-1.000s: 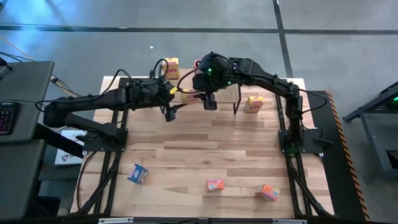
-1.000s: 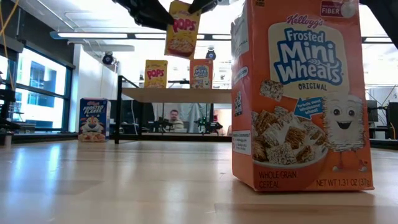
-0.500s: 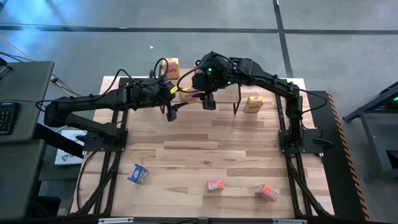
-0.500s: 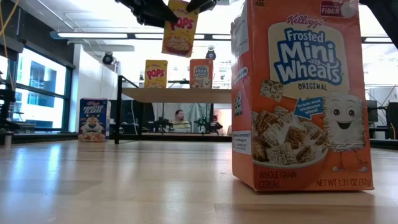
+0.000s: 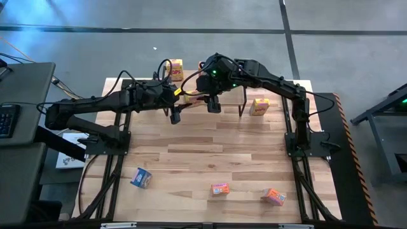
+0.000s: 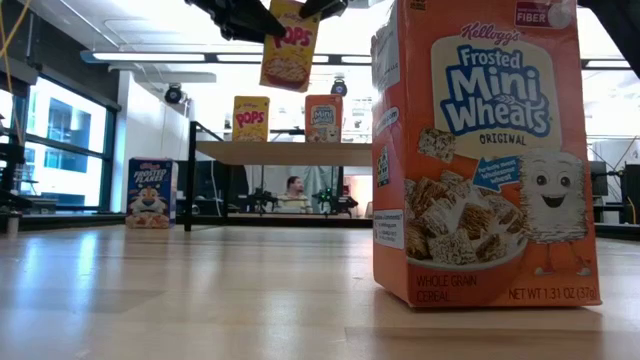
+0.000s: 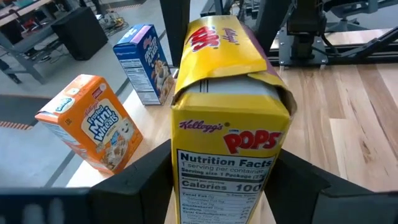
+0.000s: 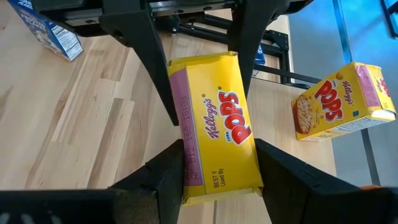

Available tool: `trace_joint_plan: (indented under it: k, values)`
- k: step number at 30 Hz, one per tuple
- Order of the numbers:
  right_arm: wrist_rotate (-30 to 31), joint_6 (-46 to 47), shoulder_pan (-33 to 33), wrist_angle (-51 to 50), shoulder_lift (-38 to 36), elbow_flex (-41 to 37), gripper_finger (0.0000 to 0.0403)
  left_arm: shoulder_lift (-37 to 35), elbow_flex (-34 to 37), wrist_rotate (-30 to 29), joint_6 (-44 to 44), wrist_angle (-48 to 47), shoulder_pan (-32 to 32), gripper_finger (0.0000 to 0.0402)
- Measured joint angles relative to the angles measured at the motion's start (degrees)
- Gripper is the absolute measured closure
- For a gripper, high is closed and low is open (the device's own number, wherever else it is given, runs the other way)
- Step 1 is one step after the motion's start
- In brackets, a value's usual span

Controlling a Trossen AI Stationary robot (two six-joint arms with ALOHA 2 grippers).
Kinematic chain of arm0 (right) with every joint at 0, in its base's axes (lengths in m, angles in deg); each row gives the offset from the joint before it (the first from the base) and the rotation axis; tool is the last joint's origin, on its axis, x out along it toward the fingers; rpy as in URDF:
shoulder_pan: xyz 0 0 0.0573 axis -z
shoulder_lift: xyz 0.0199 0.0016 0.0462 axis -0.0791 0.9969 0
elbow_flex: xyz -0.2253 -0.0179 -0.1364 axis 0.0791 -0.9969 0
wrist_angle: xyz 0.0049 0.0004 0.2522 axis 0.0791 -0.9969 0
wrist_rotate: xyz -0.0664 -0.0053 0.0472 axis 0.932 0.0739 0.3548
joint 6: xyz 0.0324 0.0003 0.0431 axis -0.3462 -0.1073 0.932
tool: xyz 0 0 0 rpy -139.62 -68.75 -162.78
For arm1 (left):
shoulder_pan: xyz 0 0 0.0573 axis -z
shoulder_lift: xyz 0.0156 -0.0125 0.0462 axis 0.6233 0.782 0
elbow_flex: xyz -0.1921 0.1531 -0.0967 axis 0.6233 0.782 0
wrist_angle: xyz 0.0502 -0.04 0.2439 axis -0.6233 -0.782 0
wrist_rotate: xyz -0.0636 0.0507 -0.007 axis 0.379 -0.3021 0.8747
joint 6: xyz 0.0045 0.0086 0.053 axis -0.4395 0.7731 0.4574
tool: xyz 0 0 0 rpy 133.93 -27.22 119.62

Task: Stack cereal on shelf
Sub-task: Put the bottom yellow cereal box on the shelf aligned with the other yellow cereal box

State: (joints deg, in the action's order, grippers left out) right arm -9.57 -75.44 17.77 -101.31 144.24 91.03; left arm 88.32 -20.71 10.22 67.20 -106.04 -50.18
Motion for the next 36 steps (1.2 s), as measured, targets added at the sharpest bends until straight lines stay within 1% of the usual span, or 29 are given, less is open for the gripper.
trace_joint_plan:
  k: [14,24,36]
  values:
    - [0.01,-0.04,0.0,-0.1,0.02,-0.02,0.0231,-0.12,0.0,0.04,-0.13,-0.12,-0.02,0.0198]
    - [-0.07,-0.02,-0.04,-0.29,0.02,-0.02,0.0231,-0.12,0.02,1.95,-0.13,-0.19,-0.11,0.0231]
    - [0.02,0.46,-0.02,-0.09,0.02,-0.02,0.0231,-0.12,0.02,2.72,-0.06,-0.15,-0.84,0.0233]
